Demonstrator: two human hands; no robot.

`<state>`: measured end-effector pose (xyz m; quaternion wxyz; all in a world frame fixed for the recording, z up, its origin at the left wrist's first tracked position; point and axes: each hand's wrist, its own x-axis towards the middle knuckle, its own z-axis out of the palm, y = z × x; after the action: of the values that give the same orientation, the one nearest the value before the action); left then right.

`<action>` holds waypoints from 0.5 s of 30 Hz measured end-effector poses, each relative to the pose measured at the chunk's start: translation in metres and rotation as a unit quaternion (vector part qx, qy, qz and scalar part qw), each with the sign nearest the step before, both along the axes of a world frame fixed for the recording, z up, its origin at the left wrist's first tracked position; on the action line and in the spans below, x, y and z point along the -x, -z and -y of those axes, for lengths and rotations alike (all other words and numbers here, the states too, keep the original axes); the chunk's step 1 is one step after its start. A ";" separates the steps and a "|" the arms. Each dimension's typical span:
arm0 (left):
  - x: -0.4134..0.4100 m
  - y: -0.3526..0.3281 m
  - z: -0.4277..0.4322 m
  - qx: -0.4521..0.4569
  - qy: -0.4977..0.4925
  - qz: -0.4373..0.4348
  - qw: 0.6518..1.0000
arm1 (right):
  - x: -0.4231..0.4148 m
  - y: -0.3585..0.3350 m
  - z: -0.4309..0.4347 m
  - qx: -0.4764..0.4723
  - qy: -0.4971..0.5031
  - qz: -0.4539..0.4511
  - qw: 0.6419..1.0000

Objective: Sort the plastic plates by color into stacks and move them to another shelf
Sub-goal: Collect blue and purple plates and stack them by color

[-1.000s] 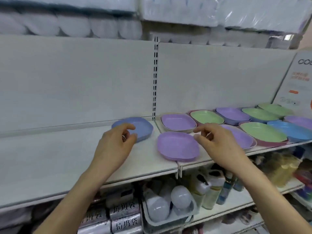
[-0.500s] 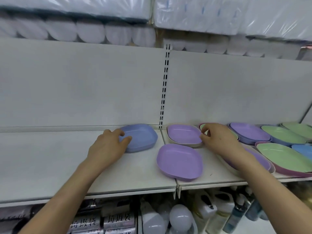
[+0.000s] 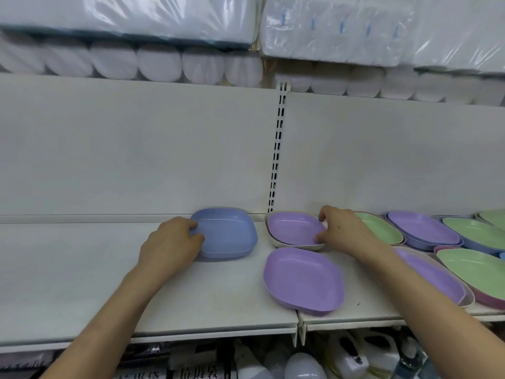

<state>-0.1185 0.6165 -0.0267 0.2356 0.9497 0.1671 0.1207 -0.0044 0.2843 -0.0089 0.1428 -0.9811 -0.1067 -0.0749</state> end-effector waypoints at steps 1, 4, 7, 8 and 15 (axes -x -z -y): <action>0.002 -0.001 -0.003 0.002 -0.007 0.012 1.000 | -0.001 0.001 -0.001 -0.012 -0.003 -0.004 1.000; 0.004 -0.004 -0.009 0.012 -0.012 0.060 0.998 | -0.006 0.004 -0.004 -0.028 -0.009 0.000 1.000; 0.004 -0.005 -0.012 0.019 -0.007 0.090 0.996 | -0.008 0.003 -0.007 -0.010 -0.010 0.030 0.999; 0.004 -0.005 -0.012 0.025 -0.006 0.096 0.995 | -0.008 0.003 -0.008 -0.001 -0.012 0.043 0.999; 0.005 -0.003 -0.009 0.088 -0.003 0.126 0.988 | -0.004 -0.001 -0.011 0.035 0.005 0.085 0.996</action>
<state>-0.1238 0.6257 -0.0236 0.3367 0.9021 0.1492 0.2249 -0.0001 0.2953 -0.0074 0.0984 -0.9761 -0.1164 -0.1549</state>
